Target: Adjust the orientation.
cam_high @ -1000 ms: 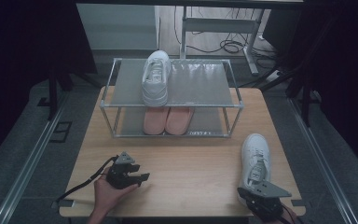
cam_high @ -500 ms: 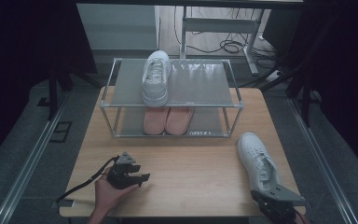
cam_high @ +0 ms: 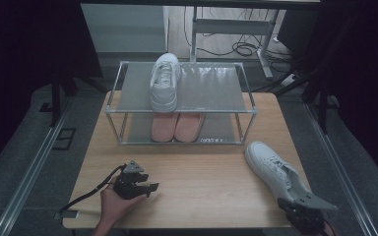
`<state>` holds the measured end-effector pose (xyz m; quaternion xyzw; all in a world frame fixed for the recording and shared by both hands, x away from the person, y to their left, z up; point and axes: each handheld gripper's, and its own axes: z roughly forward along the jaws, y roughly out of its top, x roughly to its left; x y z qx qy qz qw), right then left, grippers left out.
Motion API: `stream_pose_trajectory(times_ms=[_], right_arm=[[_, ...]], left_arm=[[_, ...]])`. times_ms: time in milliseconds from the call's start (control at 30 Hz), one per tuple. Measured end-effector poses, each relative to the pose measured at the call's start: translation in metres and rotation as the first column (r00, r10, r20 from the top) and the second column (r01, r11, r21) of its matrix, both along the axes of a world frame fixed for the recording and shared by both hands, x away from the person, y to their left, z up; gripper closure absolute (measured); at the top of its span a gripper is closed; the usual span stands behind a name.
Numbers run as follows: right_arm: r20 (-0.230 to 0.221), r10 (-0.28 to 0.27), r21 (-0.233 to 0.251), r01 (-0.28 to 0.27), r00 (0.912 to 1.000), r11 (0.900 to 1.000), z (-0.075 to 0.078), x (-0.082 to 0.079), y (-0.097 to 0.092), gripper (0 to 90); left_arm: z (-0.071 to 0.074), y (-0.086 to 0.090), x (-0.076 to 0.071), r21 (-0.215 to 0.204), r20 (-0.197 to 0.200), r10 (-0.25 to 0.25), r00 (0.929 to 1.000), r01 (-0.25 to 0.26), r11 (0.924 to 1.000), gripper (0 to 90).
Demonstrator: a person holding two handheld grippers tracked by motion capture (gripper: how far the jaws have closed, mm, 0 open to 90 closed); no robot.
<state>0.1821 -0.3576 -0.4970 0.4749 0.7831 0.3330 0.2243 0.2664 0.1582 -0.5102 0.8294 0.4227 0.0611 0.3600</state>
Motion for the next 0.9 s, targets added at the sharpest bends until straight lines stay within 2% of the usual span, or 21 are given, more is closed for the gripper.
stream_pose_trajectory(times_ms=[167, 267, 400, 667, 900], right_arm=[[0.009, 0.019, 0.03, -0.019, 0.9998, 0.9994, 0.003, 0.001, 0.002, 89.6], [0.031, 0.055, 0.056, -0.057, 0.998, 0.9968, 0.013, 0.002, 0.007, 89.6], [0.051, 0.073, 0.06, -0.076, 0.996, 0.9953, 0.022, 0.006, 0.01, 89.4], [0.08, 0.105, 0.077, -0.112, 0.9912, 0.9908, 0.042, 0.028, 0.01, 89.1], [0.089, 0.105, 0.082, -0.113, 0.9905, 0.9902, 0.055, 0.042, 0.004, 88.0]], left_arm=[[0.001, 0.0, 0.0, -0.004, 0.0, 0.004, 1.0, -0.004, 1.0, 44.0], [0.001, 0.001, 0.0, -0.006, 0.0, 0.006, 1.0, -0.006, 1.0, 44.0], [0.003, 0.002, 0.0, -0.011, 0.004, 0.009, 1.0, -0.009, 0.9999, 44.0], [0.004, 0.003, 0.0, -0.008, 0.005, 0.009, 0.9999, -0.009, 0.9999, 43.9], [0.005, 0.003, -0.001, -0.012, 0.008, 0.012, 0.9999, -0.012, 0.9999, 44.0]])
